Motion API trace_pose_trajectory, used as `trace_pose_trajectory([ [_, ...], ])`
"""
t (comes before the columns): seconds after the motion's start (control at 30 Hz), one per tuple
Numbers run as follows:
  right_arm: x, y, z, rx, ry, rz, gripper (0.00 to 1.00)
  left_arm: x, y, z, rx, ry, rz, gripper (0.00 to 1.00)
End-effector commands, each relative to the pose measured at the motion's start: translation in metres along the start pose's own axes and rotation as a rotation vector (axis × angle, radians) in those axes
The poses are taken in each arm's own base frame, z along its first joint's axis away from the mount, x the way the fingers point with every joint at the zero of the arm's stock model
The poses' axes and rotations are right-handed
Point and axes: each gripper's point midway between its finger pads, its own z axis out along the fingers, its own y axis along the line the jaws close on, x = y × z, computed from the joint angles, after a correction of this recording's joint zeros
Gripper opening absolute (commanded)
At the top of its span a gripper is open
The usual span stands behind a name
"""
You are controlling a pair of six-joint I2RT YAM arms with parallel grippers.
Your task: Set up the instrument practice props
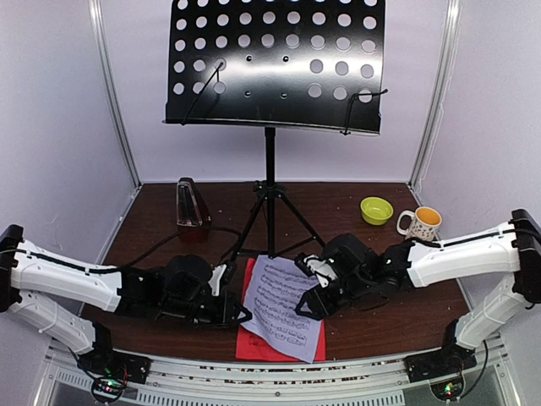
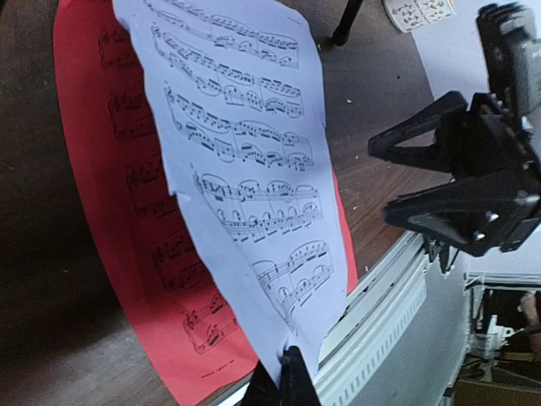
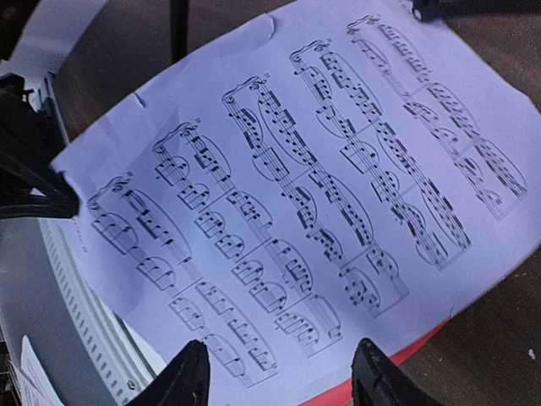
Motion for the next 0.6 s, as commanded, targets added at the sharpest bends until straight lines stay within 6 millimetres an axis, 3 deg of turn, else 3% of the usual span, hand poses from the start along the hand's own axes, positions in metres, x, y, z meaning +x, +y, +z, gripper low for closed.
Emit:
trace_pose_trajectory([
  [0.0,-0.020,0.005,-0.027,-0.033,-0.092,0.016,0.61,-0.009,0.007,-0.023,-0.139,-0.027,0.204,0.00],
  [0.27,-0.023,-0.018,-0.059,-0.142,-0.244,0.170,0.90,-0.016,-0.031,-0.051,-0.099,0.011,0.491,0.00],
  [0.4,-0.016,-0.021,-0.058,-0.193,-0.256,0.203,0.94,-0.001,-0.059,-0.056,0.016,0.085,0.609,0.00],
  [0.57,-0.012,-0.018,-0.052,-0.232,-0.244,0.210,0.95,0.030,-0.078,-0.059,0.097,0.259,0.739,0.00],
])
